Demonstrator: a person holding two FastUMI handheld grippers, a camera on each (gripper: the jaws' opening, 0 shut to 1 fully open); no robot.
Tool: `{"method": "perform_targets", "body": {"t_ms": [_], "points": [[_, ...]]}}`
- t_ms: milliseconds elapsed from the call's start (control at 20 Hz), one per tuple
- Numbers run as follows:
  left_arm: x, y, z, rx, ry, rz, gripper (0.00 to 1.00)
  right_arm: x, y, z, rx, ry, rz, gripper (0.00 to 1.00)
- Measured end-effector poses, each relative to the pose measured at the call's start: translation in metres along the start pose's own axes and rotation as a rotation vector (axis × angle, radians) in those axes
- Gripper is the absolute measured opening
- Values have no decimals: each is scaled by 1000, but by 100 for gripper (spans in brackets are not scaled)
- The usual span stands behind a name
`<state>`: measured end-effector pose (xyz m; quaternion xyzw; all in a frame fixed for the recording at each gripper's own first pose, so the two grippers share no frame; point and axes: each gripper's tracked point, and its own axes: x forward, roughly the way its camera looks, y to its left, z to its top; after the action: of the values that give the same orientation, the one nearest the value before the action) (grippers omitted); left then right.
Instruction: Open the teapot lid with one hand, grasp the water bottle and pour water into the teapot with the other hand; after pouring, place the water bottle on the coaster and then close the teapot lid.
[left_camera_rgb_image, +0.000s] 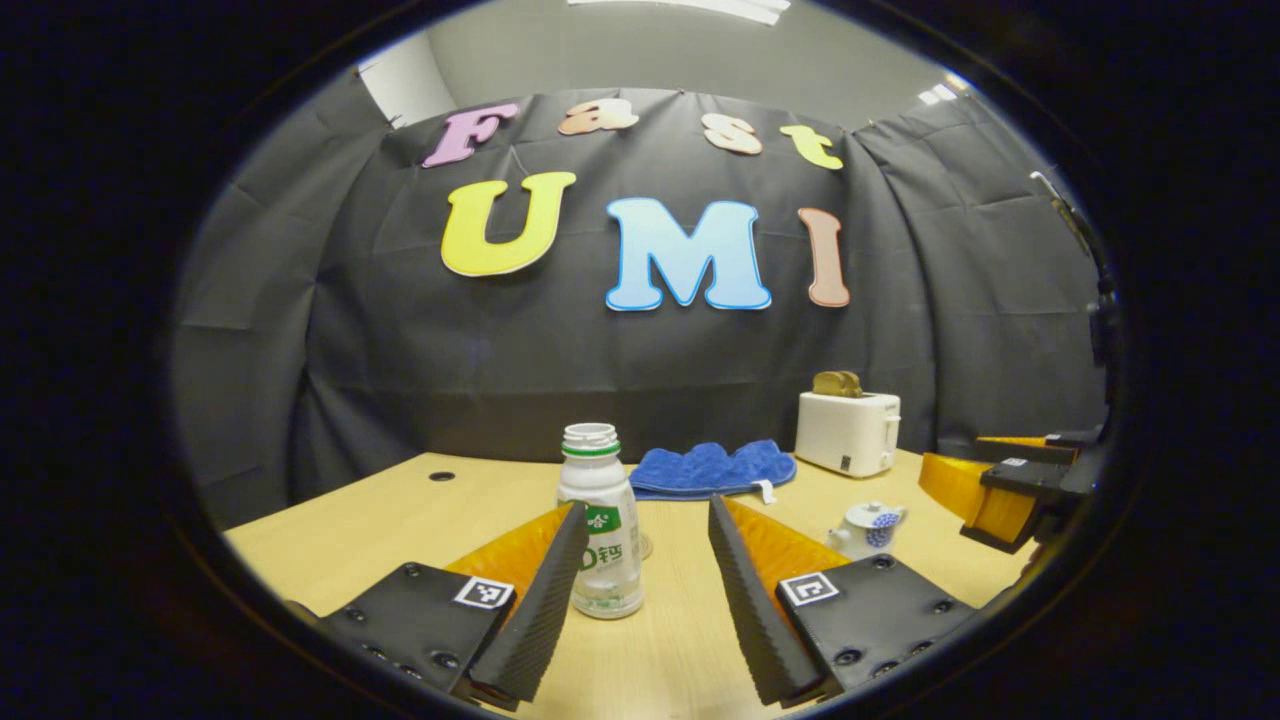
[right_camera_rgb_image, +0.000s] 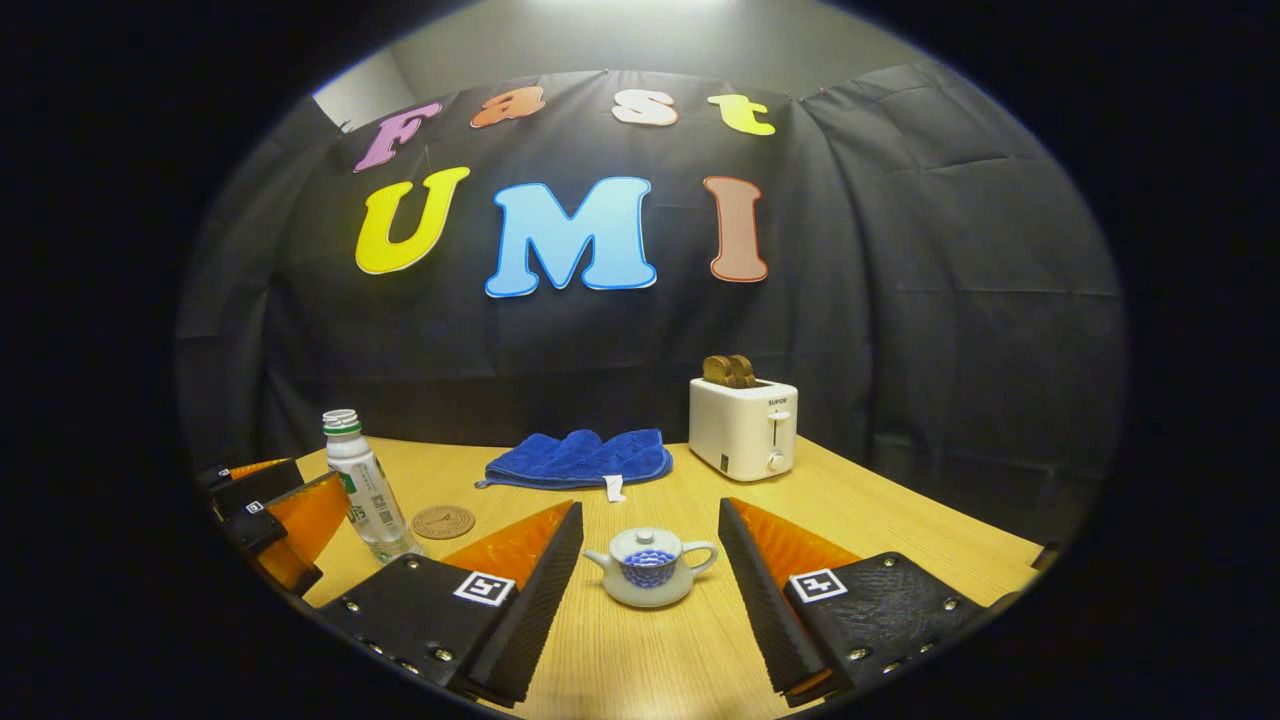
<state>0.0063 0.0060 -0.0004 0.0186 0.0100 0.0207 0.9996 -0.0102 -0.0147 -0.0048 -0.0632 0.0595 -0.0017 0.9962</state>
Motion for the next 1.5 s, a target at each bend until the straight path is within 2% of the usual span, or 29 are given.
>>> {"method": "perform_targets", "body": {"t_ms": [200, 450, 500, 550, 600, 650, 700, 800, 850, 900, 950, 1200, 1250, 1450, 1500], "points": [[-2, 0, 5, -2, -16, 5, 87, -1, 0, -1, -8, 5, 2, 84], [-5, 3, 6, -10, -17, 8, 77, 0, 3, 4, -13, -4, 10, 84], [-5, 3, 5, -8, -16, 9, 81, 0, 4, 3, -13, 1, 11, 84], [-5, 3, 6, -9, -17, 8, 86, 3, 4, 1, -8, 4, 16, 71], [-4, 4, 6, -13, -19, 9, 82, 2, 6, 0, -6, 7, 18, 74], [-4, 4, 7, -17, -22, 9, 87, 3, 5, 0, -9, 7, 16, 73], [-4, 4, 6, -20, -23, 10, 82, 3, 5, -1, -15, 7, 17, 73], [-2, 4, 5, -29, -25, 9, 82, 7, 6, -2, -25, 12, 26, 72], [-2, 3, 6, -35, -26, 6, 86, 9, 6, -3, -28, 16, 28, 71], [-1, 2, 4, -41, -26, 2, 86, 14, 4, -5, -26, 18, 31, 66], [-1, 1, 4, -42, -26, 0, 86, 19, 6, -7, -29, 26, 44, 55], [1, -2, -2, -37, -13, -9, 87, 49, 2, -29, -83, 79, 49, 55], [1, -2, -2, -38, -12, -10, 82, 55, 1, -31, -96, 85, 46, 55], [3, 0, -3, -29, -9, -7, 87, 74, 1, -41, -110, 109, 42, 54], [3, 1, -3, -31, -9, -6, 77, 79, 1, -46, -107, 118, 45, 54]]}}
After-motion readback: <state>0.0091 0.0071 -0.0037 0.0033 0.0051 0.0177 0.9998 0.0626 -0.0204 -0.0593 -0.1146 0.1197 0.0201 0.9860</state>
